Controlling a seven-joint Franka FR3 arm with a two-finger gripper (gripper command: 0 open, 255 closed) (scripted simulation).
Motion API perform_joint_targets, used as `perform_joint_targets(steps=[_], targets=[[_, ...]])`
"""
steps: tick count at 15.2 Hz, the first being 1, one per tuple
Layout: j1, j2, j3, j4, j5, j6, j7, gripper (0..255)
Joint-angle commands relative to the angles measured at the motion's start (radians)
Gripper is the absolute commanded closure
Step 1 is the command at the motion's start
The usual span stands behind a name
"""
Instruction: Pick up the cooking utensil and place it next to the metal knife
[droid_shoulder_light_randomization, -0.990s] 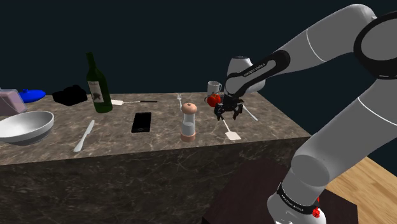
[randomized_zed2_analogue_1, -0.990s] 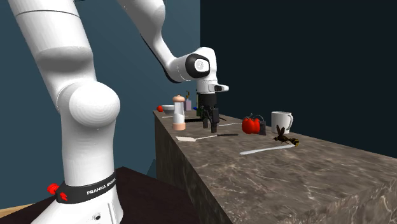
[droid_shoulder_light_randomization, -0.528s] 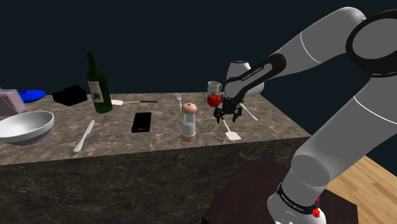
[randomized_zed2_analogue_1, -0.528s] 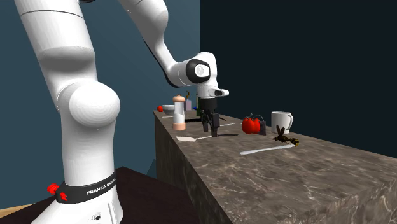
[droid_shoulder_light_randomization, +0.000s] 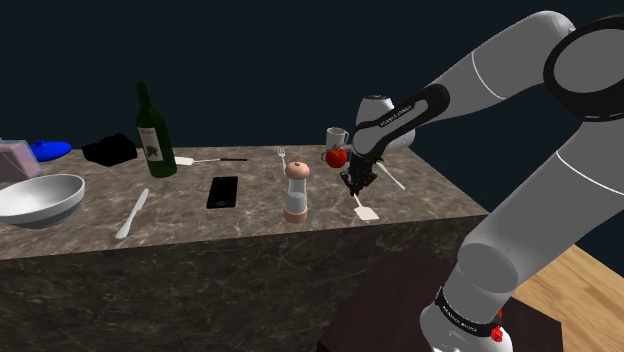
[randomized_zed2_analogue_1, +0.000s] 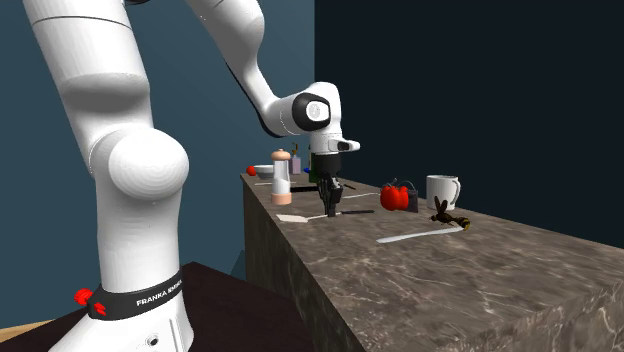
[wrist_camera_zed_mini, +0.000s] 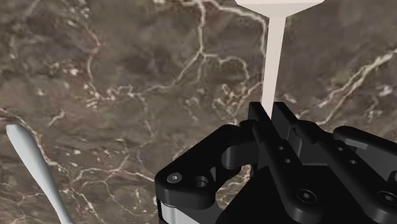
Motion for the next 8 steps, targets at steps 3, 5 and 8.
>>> perform_joint_targets(steps=[3, 5, 8], targets=[[0.000, 0.000, 0.000, 0.000, 0.000, 0.000, 0.000, 255], [0.000, 0.000, 0.000, 0.000, 0.000, 0.000, 0.000, 255], [0.000, -0.031, 0.002, 0.017, -0.001, -0.047, 0.000, 255]])
